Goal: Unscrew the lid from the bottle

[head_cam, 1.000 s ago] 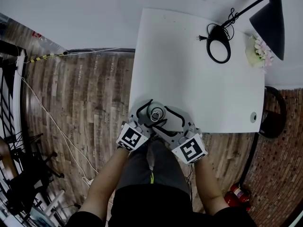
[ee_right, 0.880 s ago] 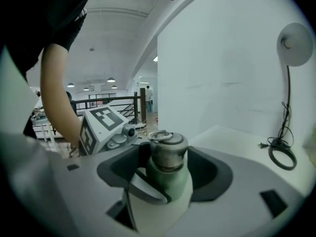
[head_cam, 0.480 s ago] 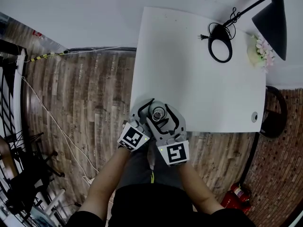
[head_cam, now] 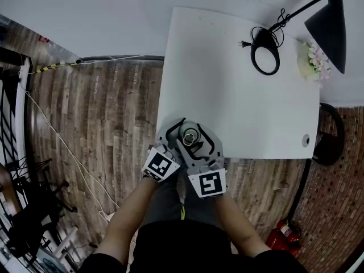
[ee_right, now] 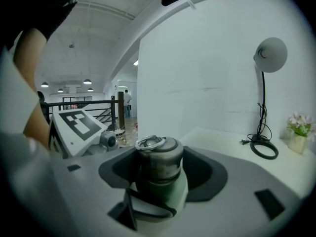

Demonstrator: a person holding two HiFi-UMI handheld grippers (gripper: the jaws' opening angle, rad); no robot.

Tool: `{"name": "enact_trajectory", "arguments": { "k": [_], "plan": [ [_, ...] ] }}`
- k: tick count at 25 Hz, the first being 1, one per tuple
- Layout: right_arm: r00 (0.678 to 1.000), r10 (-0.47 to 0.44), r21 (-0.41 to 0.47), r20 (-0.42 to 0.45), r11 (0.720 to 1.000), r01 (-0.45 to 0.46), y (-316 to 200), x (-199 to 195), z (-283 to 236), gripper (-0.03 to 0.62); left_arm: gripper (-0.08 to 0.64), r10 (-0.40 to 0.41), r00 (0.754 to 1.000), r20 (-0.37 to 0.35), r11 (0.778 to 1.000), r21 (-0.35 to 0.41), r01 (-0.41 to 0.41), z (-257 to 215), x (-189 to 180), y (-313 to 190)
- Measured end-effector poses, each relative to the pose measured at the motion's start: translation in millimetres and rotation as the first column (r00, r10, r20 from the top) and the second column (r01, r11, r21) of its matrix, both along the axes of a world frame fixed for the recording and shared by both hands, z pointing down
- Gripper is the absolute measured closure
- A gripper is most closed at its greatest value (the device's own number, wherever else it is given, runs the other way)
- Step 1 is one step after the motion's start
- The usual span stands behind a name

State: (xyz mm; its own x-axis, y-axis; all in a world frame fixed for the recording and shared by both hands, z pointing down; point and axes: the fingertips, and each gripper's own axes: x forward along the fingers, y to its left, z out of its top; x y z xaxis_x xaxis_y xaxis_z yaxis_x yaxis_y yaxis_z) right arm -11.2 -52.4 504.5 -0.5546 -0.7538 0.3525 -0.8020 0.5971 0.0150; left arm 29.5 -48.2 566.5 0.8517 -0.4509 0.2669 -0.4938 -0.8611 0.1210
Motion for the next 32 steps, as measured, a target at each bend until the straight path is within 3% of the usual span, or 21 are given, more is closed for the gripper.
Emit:
{"name": "enact_trajectory", "arguments": {
  "k": [4,7,9,12,15,32],
  "plan": [
    [0.997,-0.078,-0.009,0.009,0.997,0.078,1.0,-3.6,-0.8,0.33,0.186,0.0,1.0,0.0,1.0,0.0,0.0,0.1,-0.3,0.1],
    [0.969,-0.243,-0.017,0.037,0.97,0.243,4.4,-6.5,-1.2,0.331,0.186,0.01,1.0,0.008,1.0,0.006,-0.01,1.2,0.8,0.9],
    [0.917,-0.392,-0.043,0.072,0.918,0.395,8.0,-7.1,-0.2,0.331,0.186,0.016,1.0,0.01,1.0,0.009,-0.016,1.7,1.7,1.0],
    [0.816,-0.571,-0.116,0.091,0.808,0.578,13.8,-6.6,3.4,0.331,0.186,0.017,1.0,0.009,1.0,0.009,-0.017,1.2,1.6,0.9],
    [0.77,-0.634,-0.124,0.076,0.76,0.638,14.7,-8.2,3.4,0.331,0.186,0.014,1.0,0.004,1.0,0.002,-0.014,1.2,2.1,0.7],
    [0.809,-0.585,-0.089,0.058,0.804,0.588,13.3,-11.1,-2.7,0.331,0.186,0.019,1.0,0.02,1.0,-0.003,-0.019,2.2,0.1,1.2]
  ]
}}
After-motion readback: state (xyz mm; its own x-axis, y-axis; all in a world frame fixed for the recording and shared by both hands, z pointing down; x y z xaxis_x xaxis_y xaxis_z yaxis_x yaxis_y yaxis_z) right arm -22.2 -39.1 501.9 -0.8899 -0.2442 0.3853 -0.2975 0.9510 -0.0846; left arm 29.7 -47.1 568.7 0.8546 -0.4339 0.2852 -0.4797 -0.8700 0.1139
